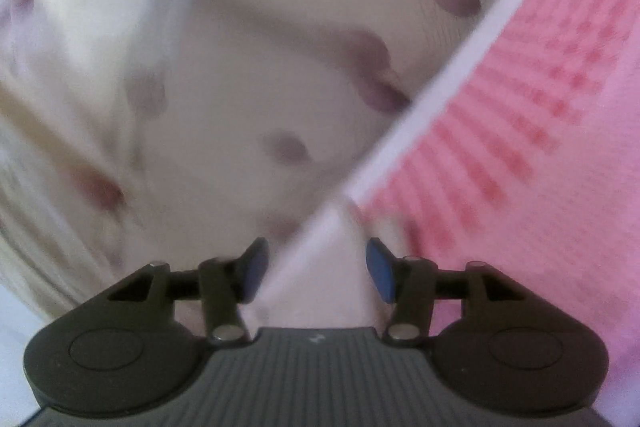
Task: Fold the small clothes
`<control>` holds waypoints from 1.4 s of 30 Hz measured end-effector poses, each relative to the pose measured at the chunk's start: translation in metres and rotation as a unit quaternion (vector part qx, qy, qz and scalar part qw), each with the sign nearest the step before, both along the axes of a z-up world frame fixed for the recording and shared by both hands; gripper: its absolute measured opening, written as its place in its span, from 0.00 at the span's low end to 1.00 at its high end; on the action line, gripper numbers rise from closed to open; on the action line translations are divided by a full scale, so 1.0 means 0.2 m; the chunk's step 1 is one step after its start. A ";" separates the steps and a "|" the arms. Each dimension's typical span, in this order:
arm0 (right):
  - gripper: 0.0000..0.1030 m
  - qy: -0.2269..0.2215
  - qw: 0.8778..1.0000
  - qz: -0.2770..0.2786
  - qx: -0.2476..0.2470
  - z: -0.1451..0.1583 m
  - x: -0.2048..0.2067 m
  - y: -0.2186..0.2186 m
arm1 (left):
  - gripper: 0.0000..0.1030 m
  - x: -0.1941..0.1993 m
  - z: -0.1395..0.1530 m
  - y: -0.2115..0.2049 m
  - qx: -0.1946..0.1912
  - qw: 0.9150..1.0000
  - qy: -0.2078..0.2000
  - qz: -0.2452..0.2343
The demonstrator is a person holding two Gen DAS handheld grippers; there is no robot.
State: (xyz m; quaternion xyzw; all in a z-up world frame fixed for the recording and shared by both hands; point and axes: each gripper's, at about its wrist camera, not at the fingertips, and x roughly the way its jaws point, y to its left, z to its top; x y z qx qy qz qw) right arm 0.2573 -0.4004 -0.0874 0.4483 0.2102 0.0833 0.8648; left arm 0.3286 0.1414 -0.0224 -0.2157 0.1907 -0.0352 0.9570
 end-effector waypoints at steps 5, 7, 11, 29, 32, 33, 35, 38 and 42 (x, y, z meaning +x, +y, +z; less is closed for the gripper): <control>0.67 0.037 0.996 0.045 -0.065 -0.02 -0.17 0.15 | 1.00 -0.16 -0.12 0.01 0.051 0.997 0.053 -0.027; 0.68 0.051 0.995 0.058 -0.069 -0.05 -0.18 0.19 | 1.00 -0.18 -0.19 0.03 0.047 0.995 0.081 -0.034; 0.68 0.050 0.994 0.072 -0.062 -0.08 -0.14 0.25 | 0.99 -0.15 -0.35 0.05 0.023 0.989 0.140 -0.052; 0.14 0.073 0.993 0.096 -0.010 -0.02 -0.48 0.25 | 0.12 -0.54 -0.32 0.14 0.038 0.977 0.165 -0.127; 0.18 0.085 0.992 0.072 -0.060 -0.03 -0.50 0.23 | 0.40 -0.60 -0.26 0.10 0.116 0.979 0.136 -0.102; 0.18 0.079 0.994 0.057 -0.046 -0.04 -0.50 0.20 | 0.56 -0.60 -0.24 0.09 0.123 0.978 0.134 -0.105; 0.27 0.083 0.995 0.023 -0.050 -0.04 -0.50 0.16 | 0.95 -0.61 -0.19 0.07 0.135 0.980 0.117 -0.088; 0.34 0.061 0.997 0.001 -0.047 -0.02 -0.53 0.16 | 0.96 -0.63 -0.11 -0.01 0.185 0.976 0.088 -0.077; 0.58 0.041 0.995 -0.027 -0.082 0.00 -0.58 0.19 | 0.98 -0.62 -0.06 -0.11 0.242 0.964 0.080 -0.078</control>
